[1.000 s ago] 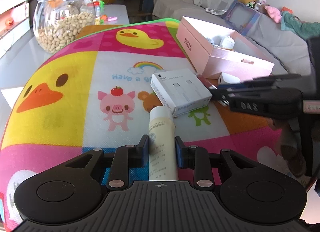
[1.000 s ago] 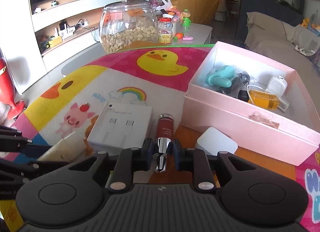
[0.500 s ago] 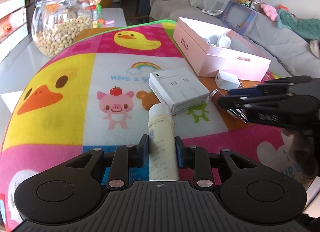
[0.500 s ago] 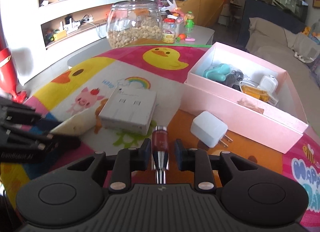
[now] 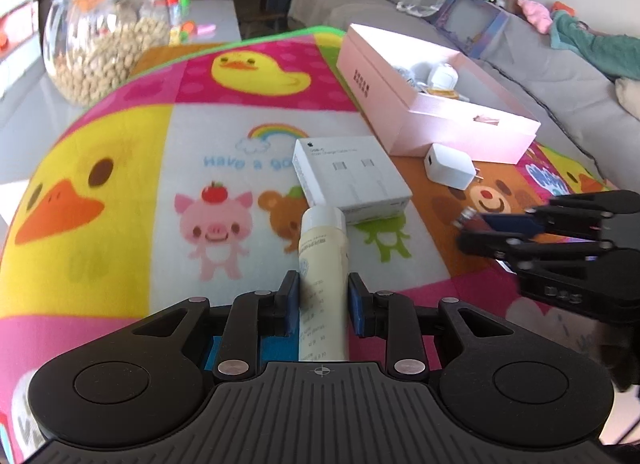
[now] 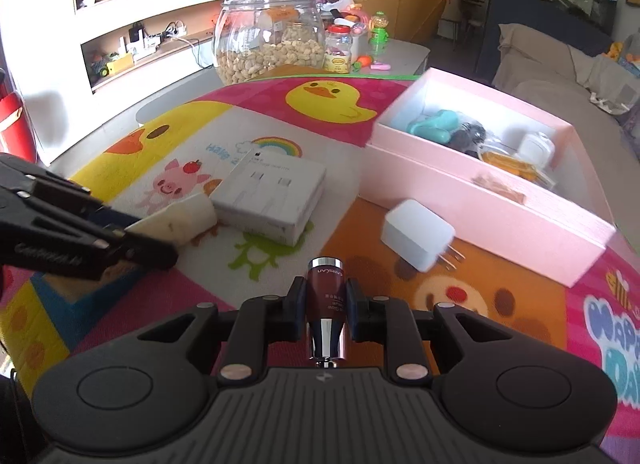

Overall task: Organize rigid objects
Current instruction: 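Lift the red lipstick with the right tool while the left tool holds the white tube, then drop the red lipstick and white tube into the pink box with both tools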

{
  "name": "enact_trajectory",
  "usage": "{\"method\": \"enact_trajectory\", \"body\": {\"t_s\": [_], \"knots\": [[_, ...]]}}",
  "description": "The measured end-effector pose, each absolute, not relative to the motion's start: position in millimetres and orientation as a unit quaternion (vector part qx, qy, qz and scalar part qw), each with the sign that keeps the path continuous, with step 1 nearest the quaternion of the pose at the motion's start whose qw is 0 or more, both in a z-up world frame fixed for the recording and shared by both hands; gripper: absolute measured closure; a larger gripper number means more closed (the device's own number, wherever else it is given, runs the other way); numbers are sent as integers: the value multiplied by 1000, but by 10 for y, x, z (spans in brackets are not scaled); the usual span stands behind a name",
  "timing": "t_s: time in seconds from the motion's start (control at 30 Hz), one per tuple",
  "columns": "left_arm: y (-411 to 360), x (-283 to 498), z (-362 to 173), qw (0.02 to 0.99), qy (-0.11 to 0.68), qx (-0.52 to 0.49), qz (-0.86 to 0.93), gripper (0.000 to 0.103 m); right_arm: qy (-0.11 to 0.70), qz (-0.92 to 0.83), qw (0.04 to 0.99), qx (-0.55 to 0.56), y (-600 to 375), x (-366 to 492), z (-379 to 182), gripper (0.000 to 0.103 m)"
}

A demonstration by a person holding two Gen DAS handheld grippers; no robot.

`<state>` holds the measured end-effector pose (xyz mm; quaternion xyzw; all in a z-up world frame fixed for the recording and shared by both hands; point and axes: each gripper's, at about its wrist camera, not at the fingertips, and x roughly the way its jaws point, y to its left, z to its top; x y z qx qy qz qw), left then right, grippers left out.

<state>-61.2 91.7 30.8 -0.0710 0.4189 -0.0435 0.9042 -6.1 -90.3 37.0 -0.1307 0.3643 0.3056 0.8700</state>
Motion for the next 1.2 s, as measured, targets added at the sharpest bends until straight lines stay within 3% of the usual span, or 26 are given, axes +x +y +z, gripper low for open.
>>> {"method": "enact_trajectory", "body": {"t_s": [0.23,0.37,0.53,0.7,0.97,1.13,1.2], "knots": [[605,-873,415,913,395,-13,-103,75,327,273,900,-90,-1417,-289,633,83],[473,-828,744,919,363,-18,-151,75,293,259,918,-67,-1595,-337,916,83],[327,-394,1402,942,280,-16,-185,75,223,232,946,-45,-1735,-169,1419,83],[201,309,1774,951,227,-42,-204,75,212,223,951,32,-1905,385,1784,83],[131,1280,1563,945,249,-95,-190,75,224,177,958,7,-1794,1148,1728,82],[301,1461,1222,929,287,-140,-185,75,262,170,950,33,-1866,1260,1465,63],[425,1455,1114,926,299,-145,-179,75,271,174,947,23,-1863,1185,1308,62]]}}
